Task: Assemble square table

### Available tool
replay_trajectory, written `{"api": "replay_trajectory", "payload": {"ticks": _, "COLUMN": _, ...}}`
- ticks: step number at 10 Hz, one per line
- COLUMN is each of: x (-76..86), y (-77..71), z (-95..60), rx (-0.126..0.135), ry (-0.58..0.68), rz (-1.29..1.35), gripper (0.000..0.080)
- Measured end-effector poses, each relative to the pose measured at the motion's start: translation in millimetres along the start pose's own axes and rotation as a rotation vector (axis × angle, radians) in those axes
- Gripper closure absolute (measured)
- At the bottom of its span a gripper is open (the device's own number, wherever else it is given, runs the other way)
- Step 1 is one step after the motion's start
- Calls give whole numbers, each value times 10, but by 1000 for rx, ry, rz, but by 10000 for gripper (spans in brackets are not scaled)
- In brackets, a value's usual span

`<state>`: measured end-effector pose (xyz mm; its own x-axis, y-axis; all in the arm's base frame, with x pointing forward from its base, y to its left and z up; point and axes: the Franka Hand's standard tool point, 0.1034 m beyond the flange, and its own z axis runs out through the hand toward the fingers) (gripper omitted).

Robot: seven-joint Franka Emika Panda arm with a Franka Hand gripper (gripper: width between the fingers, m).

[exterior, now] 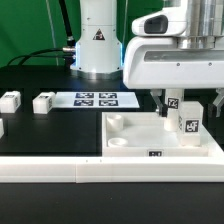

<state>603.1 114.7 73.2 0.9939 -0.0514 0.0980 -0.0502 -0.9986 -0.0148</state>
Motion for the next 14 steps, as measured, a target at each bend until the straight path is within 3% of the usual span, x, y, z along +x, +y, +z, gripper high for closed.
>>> {"api": "replay_trajectory", "payload": {"ticks": 1, "x": 0, "y": 0, "z": 0, "rx": 0, "ry": 0, "rz": 0, "gripper": 265}}
{"api": "replay_trajectory", "payload": {"ticks": 2, "x": 1, "y": 0, "z": 0, "rx": 0, "ry": 0, "rz": 0, "gripper": 448}}
{"api": "replay_trajectory", "payload": {"ticks": 3, "x": 2, "y": 0, "z": -1, "rx": 0, "ry": 1, "rz": 1, "gripper": 509}}
{"api": "replay_trajectory", "payload": {"ticks": 6, "x": 2, "y": 0, "z": 0, "rx": 1, "ry": 1, "rz": 28, "gripper": 509}}
{"api": "replay_trajectory", "payload": {"ticks": 9, "x": -6, "y": 6, "z": 5, "rx": -2, "ry": 12, "rz": 340, "gripper": 509}}
{"api": "replay_trajectory", "payload": {"ticks": 14, "x": -62, "y": 228, "z": -10, "rx": -70, "ry": 27, "rz": 669, "gripper": 498}}
